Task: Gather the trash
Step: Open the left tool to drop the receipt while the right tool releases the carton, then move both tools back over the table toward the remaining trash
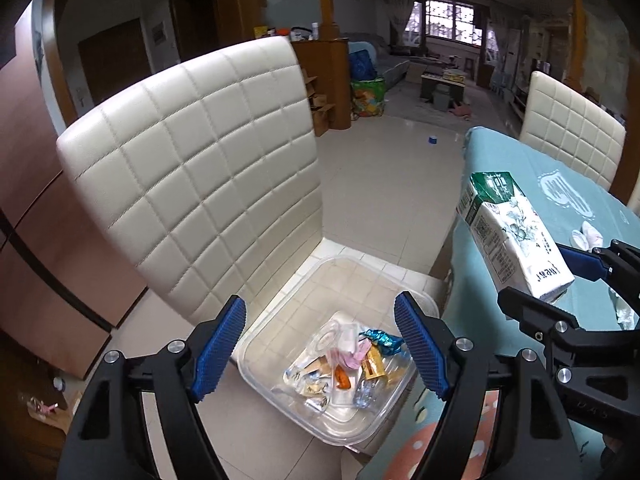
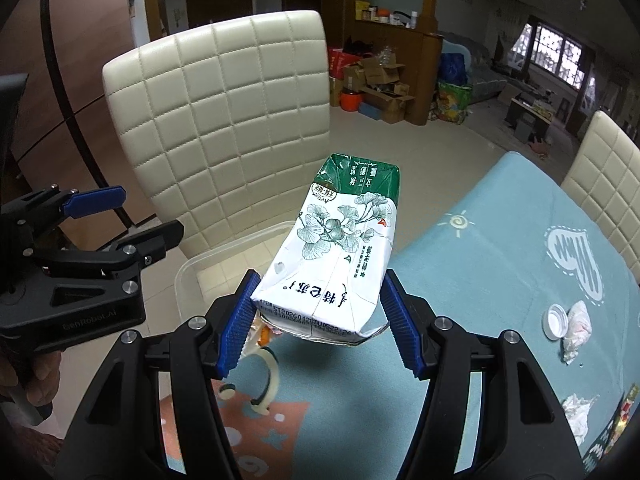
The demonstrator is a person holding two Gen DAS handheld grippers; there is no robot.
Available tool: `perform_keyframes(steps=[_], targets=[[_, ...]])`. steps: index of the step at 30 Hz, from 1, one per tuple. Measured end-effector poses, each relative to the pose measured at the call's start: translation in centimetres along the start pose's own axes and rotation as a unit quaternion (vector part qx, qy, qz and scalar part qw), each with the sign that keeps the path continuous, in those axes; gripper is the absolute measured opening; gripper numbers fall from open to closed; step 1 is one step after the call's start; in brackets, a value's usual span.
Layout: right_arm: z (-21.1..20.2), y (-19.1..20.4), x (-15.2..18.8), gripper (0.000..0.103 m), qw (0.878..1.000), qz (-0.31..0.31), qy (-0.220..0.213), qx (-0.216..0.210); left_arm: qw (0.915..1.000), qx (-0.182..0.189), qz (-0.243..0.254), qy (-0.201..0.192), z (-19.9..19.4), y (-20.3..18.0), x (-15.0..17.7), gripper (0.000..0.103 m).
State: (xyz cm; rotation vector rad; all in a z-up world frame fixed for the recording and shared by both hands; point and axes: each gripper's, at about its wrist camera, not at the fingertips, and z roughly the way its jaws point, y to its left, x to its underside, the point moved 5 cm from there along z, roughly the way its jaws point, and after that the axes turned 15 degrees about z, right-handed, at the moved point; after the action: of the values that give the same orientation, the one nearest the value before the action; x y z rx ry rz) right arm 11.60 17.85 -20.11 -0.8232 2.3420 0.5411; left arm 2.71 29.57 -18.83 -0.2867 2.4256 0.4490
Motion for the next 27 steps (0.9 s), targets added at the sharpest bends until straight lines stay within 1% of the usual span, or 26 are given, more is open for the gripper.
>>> perform_keyframes(steps=[2, 3, 4, 7, 10, 14, 18, 22, 27], targets=[[0.2, 0.6, -0.1, 0.067, 1.000, -0.002, 0.004, -0.014, 1.0000, -0.002, -0.006, 0.004, -0.1, 0.3, 0.4, 0.075], [0.2, 0.9, -0.3, 0.073, 1.000, -0.001, 0.006, -0.020, 0.9999, -0.003, -0.009, 0.006, -0.1, 0.6, 0.6, 0.075], [0.2, 1.1, -0.4, 0.081, 1.000, 0.001, 0.006, -0.021, 0.9999, -0.004, -0.012, 0.008, -0.1, 0.7, 0.8, 0.075], [-0.3, 1.3, -0.7, 0.081, 1.000, 0.003, -0.012, -0.015, 0.9998, -0.007, -0.018, 0.010, -0.4, 1.1, 1.2, 0.075], [-0.7, 1.3, -0.4, 0.081, 1.000, -0.001, -0.012, -0.010, 0.9997, -0.007, -0.020, 0.008, -0.7, 1.1, 1.2, 0.075], [-1.7, 0.4, 0.1, 0.081, 1.000, 0.010, -0.017, 0.001, 0.9998, 0.002, -0.018, 0.004, -1.3, 0.5, 1.0, 0.075], [-3.6, -1.6, 0.8, 0.081, 0.999, 0.037, -0.028, 0.019, 0.9997, 0.023, -0.001, -0.007, -2.0, -1.5, 0.2, 0.075], [-5.7, -4.5, 1.9, 0.081, 0.996, 0.059, -0.041, 0.049, 0.9979, 0.048, 0.036, -0.024, -2.8, -4.9, -1.1, 0.075], [-8.6, -9.6, 3.7, 0.081, 0.988, 0.108, -0.052, 0.097, 0.9914, 0.092, 0.084, -0.041, -3.5, -10.3, -2.8, 0.075]])
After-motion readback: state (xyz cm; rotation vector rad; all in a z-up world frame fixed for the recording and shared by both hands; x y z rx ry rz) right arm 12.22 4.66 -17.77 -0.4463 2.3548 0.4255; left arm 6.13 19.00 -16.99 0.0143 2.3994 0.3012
